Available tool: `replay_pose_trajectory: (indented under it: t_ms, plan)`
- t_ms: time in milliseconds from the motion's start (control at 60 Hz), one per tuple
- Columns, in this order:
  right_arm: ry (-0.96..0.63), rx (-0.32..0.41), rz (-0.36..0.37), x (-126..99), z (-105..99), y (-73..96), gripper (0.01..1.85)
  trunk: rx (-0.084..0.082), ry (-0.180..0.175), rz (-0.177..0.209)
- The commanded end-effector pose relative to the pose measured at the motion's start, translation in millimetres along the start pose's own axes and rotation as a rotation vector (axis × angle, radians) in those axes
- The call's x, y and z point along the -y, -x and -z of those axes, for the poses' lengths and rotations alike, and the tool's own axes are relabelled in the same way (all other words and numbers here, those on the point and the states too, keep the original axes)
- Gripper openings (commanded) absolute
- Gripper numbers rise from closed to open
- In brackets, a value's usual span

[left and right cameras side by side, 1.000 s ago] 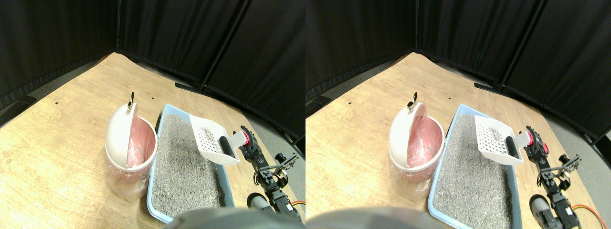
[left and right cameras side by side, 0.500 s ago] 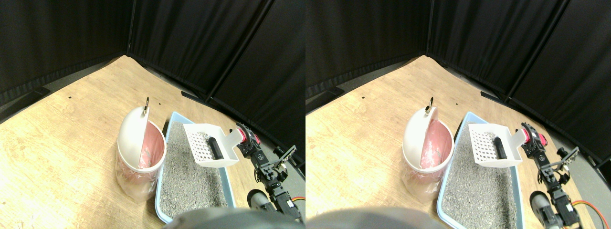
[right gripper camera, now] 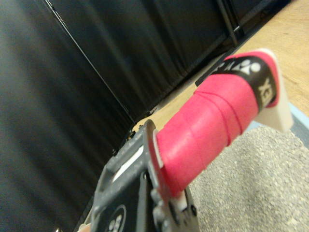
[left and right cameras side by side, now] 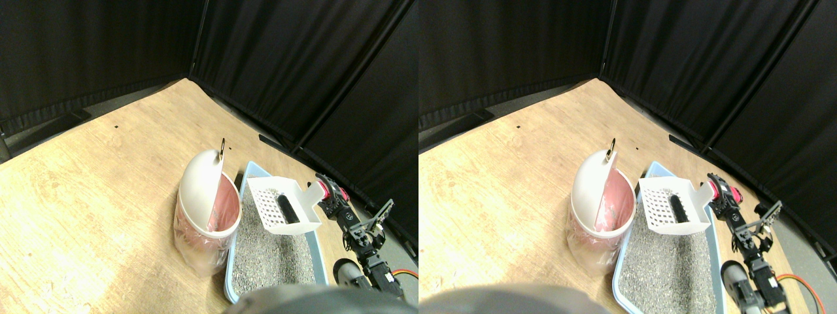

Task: Scoop (unimanual)

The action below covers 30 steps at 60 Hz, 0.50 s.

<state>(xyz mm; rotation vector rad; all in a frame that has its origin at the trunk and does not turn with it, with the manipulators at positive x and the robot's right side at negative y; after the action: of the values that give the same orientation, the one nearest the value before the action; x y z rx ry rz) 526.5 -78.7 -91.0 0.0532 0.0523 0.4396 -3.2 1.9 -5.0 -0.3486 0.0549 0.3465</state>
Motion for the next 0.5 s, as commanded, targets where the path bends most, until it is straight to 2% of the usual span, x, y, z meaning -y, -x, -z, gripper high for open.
replay_pose_trajectory:
  t_ms: [17, 83, 500]
  plan:
    - [-0.005, 0.038, -0.024, -6.6, -9.0, -2.3, 0.06, -0.004, 0.002, -0.026]
    - [0.008, 0.023, -0.047, -9.7, -9.6, -3.6, 0.06, -0.005, 0.006, -0.030]
    - [0.194, -0.039, -0.079, -27.2, -15.2, -13.9, 0.06, 0.000, 0.029, -0.050]
